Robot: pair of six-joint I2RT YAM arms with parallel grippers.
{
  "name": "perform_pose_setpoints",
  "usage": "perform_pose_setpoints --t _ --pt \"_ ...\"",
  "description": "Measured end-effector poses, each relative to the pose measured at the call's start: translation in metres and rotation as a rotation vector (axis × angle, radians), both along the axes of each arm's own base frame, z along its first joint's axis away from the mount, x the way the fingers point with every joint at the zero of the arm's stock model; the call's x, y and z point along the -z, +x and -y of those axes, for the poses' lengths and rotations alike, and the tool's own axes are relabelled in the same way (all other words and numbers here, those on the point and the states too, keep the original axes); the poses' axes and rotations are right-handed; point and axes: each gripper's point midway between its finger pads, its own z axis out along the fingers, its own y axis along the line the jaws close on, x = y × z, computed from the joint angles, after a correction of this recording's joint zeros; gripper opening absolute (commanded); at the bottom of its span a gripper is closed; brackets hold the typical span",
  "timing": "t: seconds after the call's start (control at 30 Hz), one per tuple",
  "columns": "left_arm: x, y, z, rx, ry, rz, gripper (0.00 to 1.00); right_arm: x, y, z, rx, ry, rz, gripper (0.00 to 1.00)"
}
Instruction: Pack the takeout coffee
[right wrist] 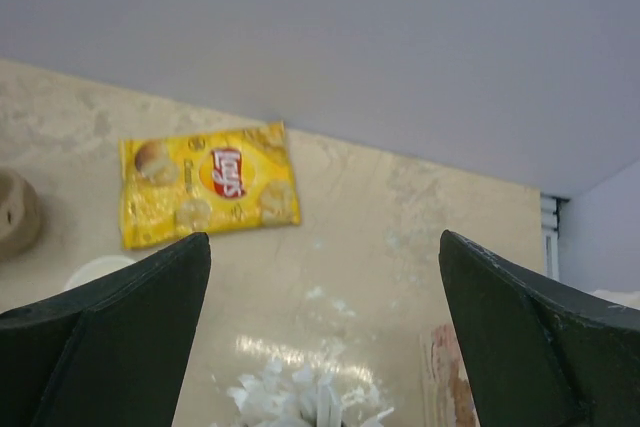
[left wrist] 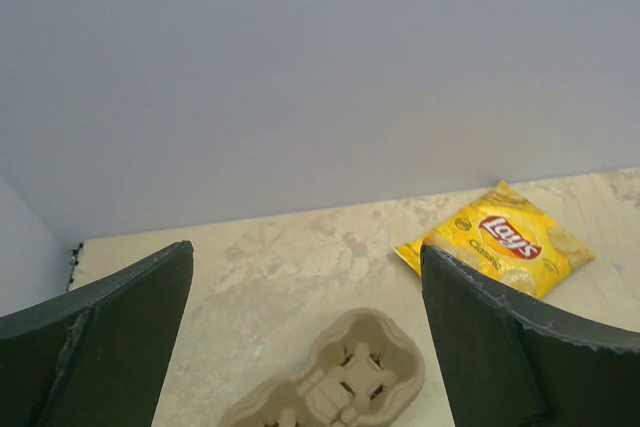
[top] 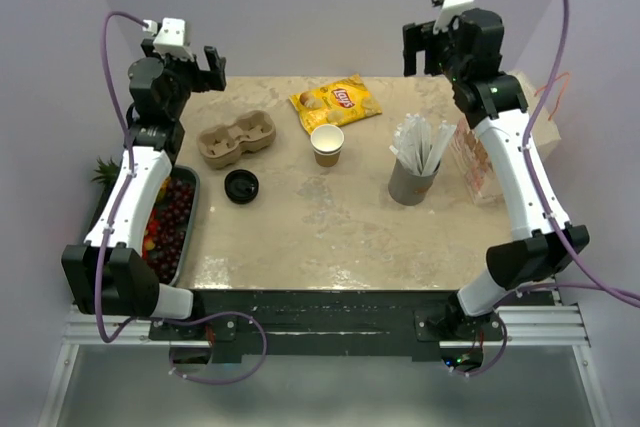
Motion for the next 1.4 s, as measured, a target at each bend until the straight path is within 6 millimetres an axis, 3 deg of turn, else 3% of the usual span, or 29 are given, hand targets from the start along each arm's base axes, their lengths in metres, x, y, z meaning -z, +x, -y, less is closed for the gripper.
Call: perform_pose_setpoints --t 0.07,0.13,0.43,0.6,0.77,0.97,1.1,1.13,1.23,1.4 --pt "0.011 -0.001 0.005 0.024 0.007 -0.027 0.99 0.03 0.0 -0.002 -0.019 -0.033 -0.076 0.99" --pt "0.023 -0.003 0.012 0.056 0.018 -0.062 0.99 0.045 -0.002 -0.009 -0.078 -0.062 -0.114 0.99" --pt "0.061 -0.017 0.036 0.186 0.052 -0.205 0.95 0.06 -0.032 -0.066 -0.471 -0.174 -0.113 0.89" --pt "0.081 -0.027 0.04 0.234 0.102 -0.28 0.94 0.077 -0.038 -0.097 -0.619 -0.228 -0.127 0.77" --pt "0.098 -0.041 0.046 0.322 0.197 -0.348 0.95 0.106 -0.047 -0.132 -0.768 -0.316 -0.153 0.59" --pt "0.117 -0.057 0.041 0.369 0.316 -0.412 0.92 0.14 -0.063 -0.174 -0.928 -0.4 -0.167 0.44" --pt "0.139 -0.069 0.034 0.372 0.369 -0.496 0.92 0.171 -0.066 -0.194 -0.999 -0.445 -0.204 0.4" --pt "0.146 -0.071 0.032 0.371 0.375 -0.517 0.92 0.181 -0.066 -0.197 -1.014 -0.458 -0.218 0.32" --pt "0.166 -0.079 0.029 0.371 0.387 -0.573 0.93 0.207 -0.061 -0.204 -1.055 -0.506 -0.246 0.23" --pt "0.187 -0.089 0.025 0.369 0.387 -0.636 0.93 0.254 -0.05 -0.209 -1.167 -0.629 -0.325 0.25"
